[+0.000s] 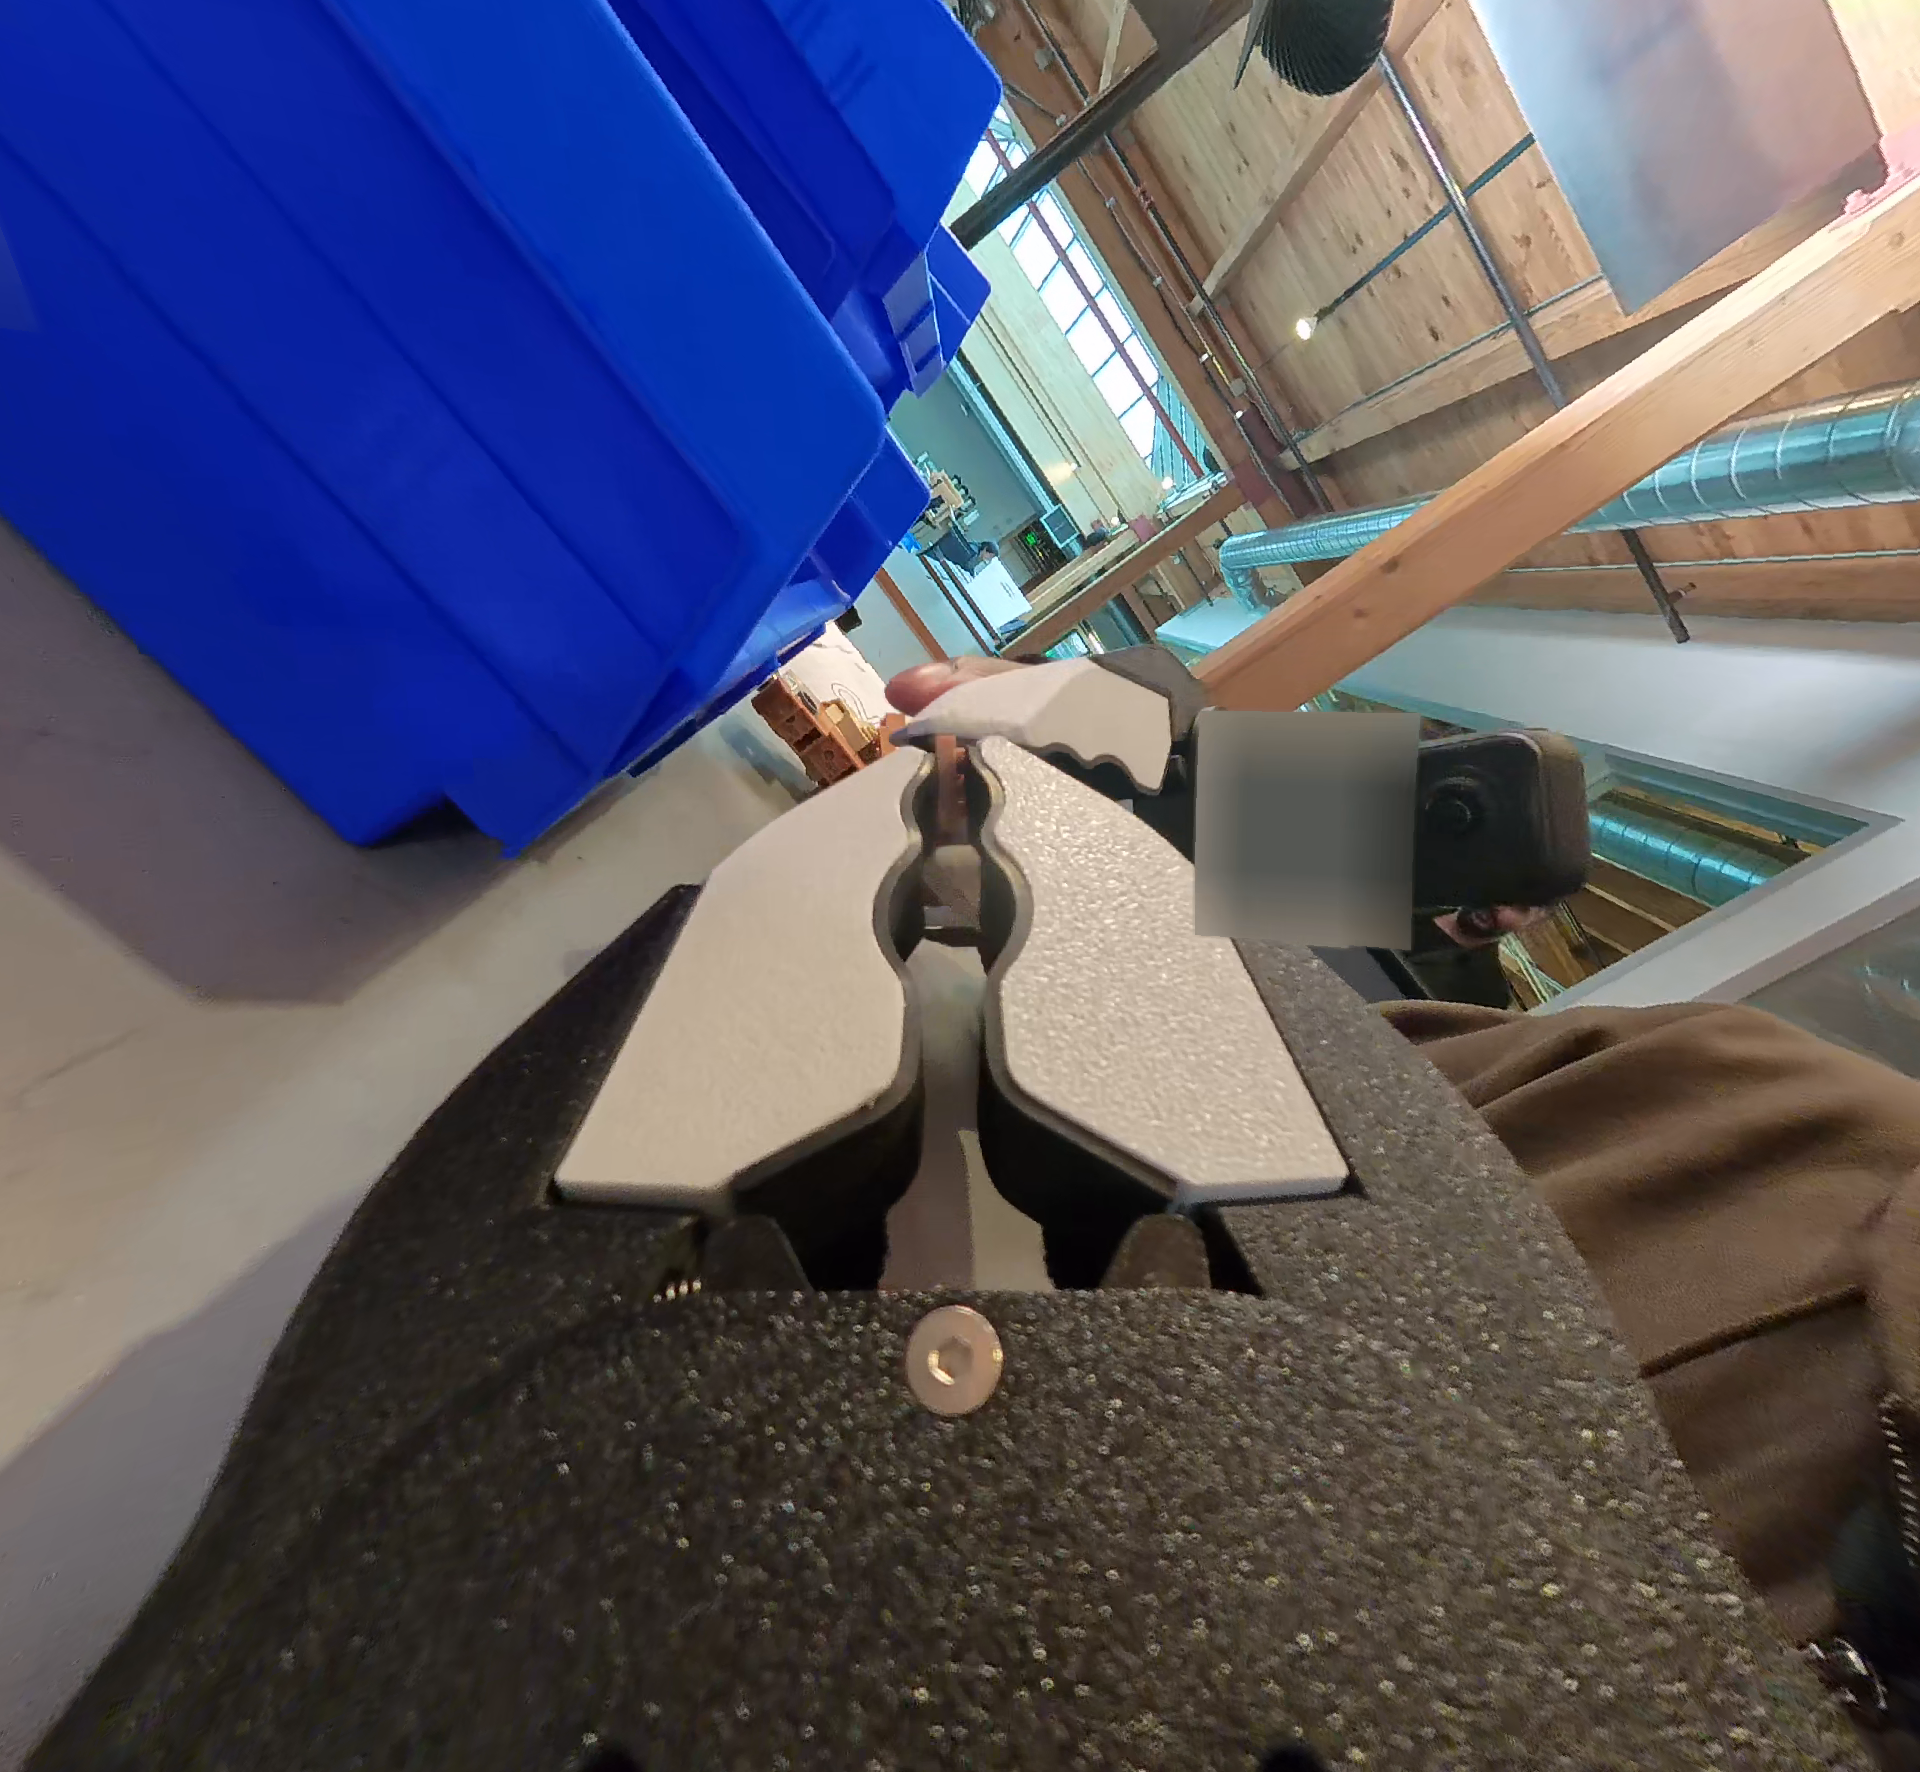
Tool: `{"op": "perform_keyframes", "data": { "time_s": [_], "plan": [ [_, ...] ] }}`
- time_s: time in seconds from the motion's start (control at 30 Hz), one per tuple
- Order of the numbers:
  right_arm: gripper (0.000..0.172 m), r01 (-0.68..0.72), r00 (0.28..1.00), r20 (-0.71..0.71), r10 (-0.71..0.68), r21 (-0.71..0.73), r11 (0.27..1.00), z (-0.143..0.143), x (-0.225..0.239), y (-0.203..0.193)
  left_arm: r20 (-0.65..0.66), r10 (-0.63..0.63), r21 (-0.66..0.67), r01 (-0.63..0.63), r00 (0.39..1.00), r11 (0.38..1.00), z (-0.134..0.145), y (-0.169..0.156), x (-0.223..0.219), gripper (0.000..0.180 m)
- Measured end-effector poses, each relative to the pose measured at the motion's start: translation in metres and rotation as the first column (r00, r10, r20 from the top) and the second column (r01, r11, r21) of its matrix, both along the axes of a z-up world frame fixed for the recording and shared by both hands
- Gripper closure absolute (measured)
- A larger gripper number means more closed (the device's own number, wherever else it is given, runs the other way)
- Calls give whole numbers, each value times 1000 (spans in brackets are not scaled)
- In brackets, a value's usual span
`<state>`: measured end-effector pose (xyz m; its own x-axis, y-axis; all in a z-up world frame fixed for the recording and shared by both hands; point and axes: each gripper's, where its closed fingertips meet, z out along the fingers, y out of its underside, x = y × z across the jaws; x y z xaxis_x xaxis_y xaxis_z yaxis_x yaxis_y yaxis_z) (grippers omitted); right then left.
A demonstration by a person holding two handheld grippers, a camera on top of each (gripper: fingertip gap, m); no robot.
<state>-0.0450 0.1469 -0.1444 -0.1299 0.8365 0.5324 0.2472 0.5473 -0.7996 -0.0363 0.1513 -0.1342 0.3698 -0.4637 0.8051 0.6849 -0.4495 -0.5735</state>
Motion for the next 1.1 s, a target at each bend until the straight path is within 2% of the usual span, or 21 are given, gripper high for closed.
{"op": "perform_keyframes", "data": {
  "time_s": [0.13,0.23,0.27,0.3,0.33,0.43,0.47,0.57,0.63,0.73,0.87,0.93,1.03,1.07,1.1],
  "plan": [
    [155,81,996,-41,-81,-8,997,12,1,18,-25,40,17,-39,999,999,5,2,-8,170],
    [155,322,942,-69,-327,-83,943,25,6,73,-85,91,25,-89,992,996,7,5,-22,157],
    [150,396,915,-35,-402,-119,911,22,9,91,-116,102,21,-100,988,995,6,6,-25,156],
    [139,441,896,11,-445,-151,885,16,12,103,-156,103,6,-103,982,995,2,7,-27,155],
    [136,460,887,48,-460,-174,870,10,14,110,-213,90,-24,-97,973,995,-4,8,-27,155],
    [135,419,908,55,-416,-181,890,8,16,101,-450,-18,-101,-31,893,994,-29,4,-22,152],
    [135,397,917,50,-395,-167,902,9,16,94,-545,-65,-116,1,836,993,-38,1,-20,151],
    [137,312,950,48,-308,-133,941,9,13,69,-780,-202,-192,81,592,978,-72,-13,-17,148],
    [139,254,967,59,-248,-135,958,4,11,53,-824,-291,-270,115,485,956,-92,-22,-12,143],
    [139,189,980,92,-177,-141,972,-7,9,36,-873,-292,-272,106,392,956,-102,-22,-8,142],
    [141,112,983,160,-93,-119,987,-25,9,19,-924,-253,-233,102,286,967,-107,-20,-4,145],
    [141,86,979,193,-65,-101,991,-34,10,14,-938,-234,-214,102,256,972,-107,-19,-1,159],
    [141,65,976,211,-46,-84,994,-39,10,12,-939,-226,-207,99,260,973,-107,-19,2,163],
    [141,59,977,209,-41,-84,995,-39,10,11,-934,-225,-206,98,276,974,-106,-18,2,164],
    [141,54,978,204,-35,-84,995,-38,11,11,-914,-229,-205,104,334,973,-102,-18,3,164]
  ]
}}
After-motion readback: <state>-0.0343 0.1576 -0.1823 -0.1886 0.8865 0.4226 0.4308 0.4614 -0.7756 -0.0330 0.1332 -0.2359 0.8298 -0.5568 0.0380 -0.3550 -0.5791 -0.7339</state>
